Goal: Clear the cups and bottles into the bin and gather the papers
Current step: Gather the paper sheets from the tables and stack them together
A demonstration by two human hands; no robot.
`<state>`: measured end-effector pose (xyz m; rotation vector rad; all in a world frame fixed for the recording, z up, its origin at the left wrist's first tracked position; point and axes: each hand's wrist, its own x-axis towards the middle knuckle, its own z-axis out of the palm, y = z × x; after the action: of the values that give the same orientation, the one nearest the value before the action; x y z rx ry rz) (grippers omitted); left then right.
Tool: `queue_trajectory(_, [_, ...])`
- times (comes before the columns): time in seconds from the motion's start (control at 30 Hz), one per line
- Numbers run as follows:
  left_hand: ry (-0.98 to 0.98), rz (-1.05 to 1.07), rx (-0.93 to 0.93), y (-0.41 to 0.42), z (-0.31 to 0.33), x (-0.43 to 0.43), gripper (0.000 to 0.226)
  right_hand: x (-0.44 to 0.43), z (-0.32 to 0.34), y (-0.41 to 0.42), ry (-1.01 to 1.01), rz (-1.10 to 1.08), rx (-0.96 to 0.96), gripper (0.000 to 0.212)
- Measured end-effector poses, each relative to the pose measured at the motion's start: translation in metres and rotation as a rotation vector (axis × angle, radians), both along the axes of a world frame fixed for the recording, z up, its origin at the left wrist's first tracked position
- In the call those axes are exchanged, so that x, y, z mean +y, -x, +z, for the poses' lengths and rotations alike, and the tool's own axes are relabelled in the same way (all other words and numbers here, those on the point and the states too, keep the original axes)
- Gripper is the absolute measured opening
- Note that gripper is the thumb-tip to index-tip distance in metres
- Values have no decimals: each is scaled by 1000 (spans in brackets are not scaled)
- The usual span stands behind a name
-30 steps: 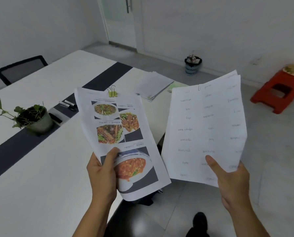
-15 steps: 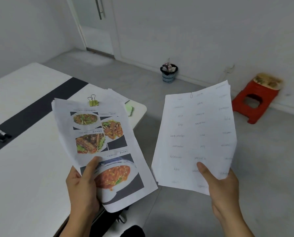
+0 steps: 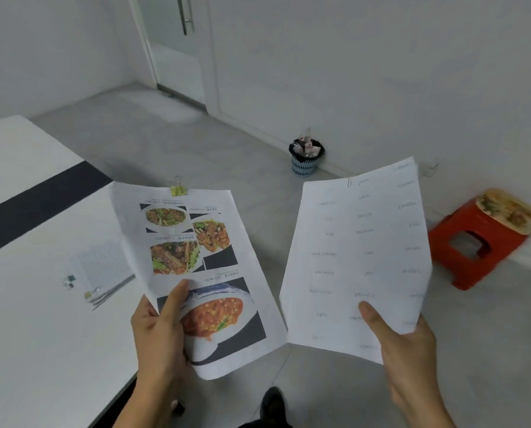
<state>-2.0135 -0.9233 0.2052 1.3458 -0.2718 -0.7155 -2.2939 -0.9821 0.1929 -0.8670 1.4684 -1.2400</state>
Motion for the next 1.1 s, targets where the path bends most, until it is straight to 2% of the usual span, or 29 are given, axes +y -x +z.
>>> queue_trajectory(0.23, [49,-47,-112,2,48,-160,25,-166,25,-1,41,4,-29,33])
queue_trajectory(0.47, [-53,120,-57,-27,18,-291,19,-350,-21,-57,1,195,-127,33])
queue_trajectory(0.6, [-114,308,-30,-46,15,-351,17,-462,-31,-118,-60,427,-145,33])
queue_trajectory(0.77, [-136,631,8,-76,26,-382,22,-562,-14,-222,-77,785,-70,32])
queue_trajectory(0.93, [-60,983,154,-91,6,-377,24,-594,-8,-326,-70,1093,12,30])
queue_trajectory(1.1, [40,1228,380,-131,-57,-364,28,-593,-35,-412,-67,1299,141,31])
